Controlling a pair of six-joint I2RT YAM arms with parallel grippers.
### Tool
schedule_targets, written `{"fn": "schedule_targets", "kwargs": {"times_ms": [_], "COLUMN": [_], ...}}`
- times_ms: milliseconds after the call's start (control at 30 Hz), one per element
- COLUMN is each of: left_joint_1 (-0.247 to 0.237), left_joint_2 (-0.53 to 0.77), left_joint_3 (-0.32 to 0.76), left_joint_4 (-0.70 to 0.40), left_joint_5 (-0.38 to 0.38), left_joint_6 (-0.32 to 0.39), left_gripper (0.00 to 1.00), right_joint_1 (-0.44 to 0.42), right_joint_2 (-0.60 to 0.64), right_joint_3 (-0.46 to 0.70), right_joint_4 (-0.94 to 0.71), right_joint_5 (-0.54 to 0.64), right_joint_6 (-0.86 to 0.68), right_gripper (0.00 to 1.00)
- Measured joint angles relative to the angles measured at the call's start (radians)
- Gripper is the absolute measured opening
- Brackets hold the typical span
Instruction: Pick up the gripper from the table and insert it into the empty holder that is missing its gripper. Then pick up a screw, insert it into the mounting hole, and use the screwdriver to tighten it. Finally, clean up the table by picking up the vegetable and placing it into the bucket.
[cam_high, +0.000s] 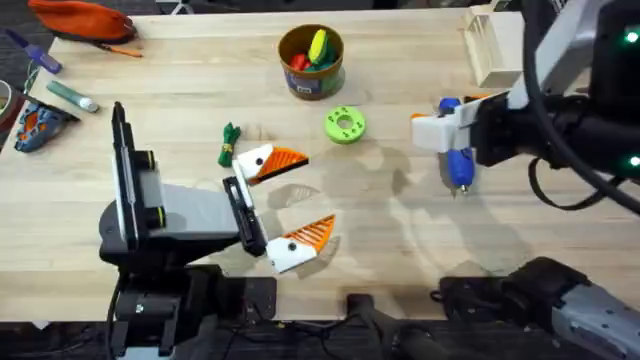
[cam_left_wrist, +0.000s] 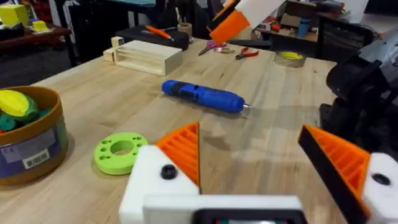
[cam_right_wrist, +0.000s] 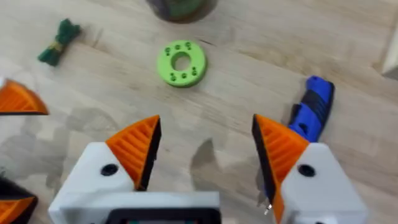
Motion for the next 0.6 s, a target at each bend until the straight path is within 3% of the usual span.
{"fn": "schedule_targets", "kwargs": {"times_ms": [600], "left_joint_1": [0.000], "left_joint_2": [0.000], "left_joint_3": [0.000], "left_joint_4": [0.000], "left_joint_5": [0.000], "left_joint_6": [0.000], "left_gripper": [0.985], "right_joint_1": [-0.033], "right_joint_2": [-0.002], "right_joint_3": [-0.007], "right_joint_4": [-0.003], "right_joint_5": [0.000], "right_joint_6": [0.004], "right_gripper": [0.906]}}
